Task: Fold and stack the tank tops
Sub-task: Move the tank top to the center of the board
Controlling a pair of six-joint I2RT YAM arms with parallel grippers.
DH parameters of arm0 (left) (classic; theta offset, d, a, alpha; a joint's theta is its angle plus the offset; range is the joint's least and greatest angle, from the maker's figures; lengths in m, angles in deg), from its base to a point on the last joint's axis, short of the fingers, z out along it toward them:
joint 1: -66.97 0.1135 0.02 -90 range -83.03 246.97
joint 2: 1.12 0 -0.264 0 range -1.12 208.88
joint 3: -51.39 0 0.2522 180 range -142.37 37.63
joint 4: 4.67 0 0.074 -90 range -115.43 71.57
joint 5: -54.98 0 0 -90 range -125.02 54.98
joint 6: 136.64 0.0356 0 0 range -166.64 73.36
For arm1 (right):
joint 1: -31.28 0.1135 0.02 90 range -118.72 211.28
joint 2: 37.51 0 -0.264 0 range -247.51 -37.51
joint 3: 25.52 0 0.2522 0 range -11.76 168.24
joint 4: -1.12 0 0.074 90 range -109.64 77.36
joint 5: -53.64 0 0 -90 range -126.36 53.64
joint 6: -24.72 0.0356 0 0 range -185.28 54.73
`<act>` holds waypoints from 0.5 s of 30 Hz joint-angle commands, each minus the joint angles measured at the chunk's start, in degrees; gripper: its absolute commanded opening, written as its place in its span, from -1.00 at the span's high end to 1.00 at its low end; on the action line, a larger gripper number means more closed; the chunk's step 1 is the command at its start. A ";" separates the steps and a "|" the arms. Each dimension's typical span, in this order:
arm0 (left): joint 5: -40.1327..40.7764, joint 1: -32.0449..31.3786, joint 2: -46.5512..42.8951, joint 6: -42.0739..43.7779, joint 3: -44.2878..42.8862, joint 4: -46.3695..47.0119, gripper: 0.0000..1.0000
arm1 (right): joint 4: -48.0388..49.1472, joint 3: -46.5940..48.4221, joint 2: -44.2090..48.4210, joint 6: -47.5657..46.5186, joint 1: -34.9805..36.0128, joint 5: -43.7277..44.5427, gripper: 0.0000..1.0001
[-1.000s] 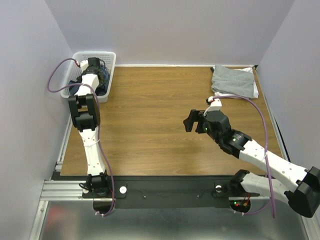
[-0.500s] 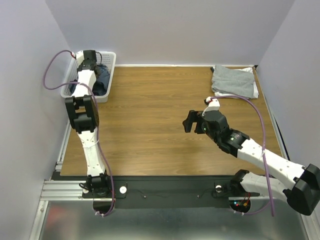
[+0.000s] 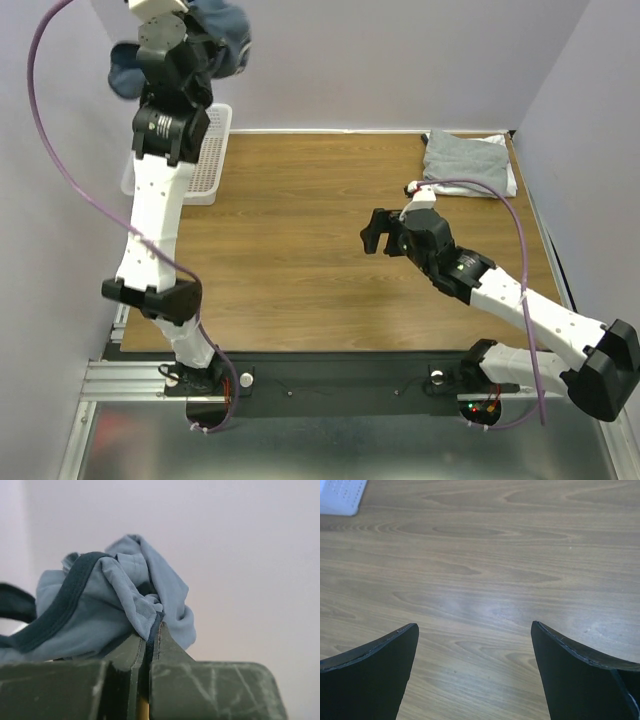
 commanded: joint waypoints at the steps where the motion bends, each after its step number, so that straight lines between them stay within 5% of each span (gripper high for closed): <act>1: 7.38 -10.06 -5.71 4.59 0.32 4.88 1.00 | 0.86 3.99 1.59 -1.34 -0.09 3.03 -1.00; 8: 17.41 -27.81 -11.79 -0.91 19.88 10.77 1.00 | 0.25 3.38 7.73 0.59 -0.09 5.75 -1.00; 12: 15.84 -29.59 -9.78 -10.23 28.85 10.95 0.96 | -0.63 2.06 11.34 2.08 -0.09 6.72 -1.00; 15: 10.57 -29.33 -5.92 -12.55 33.53 13.05 0.23 | -1.50 1.01 12.23 2.26 -0.09 6.99 -1.00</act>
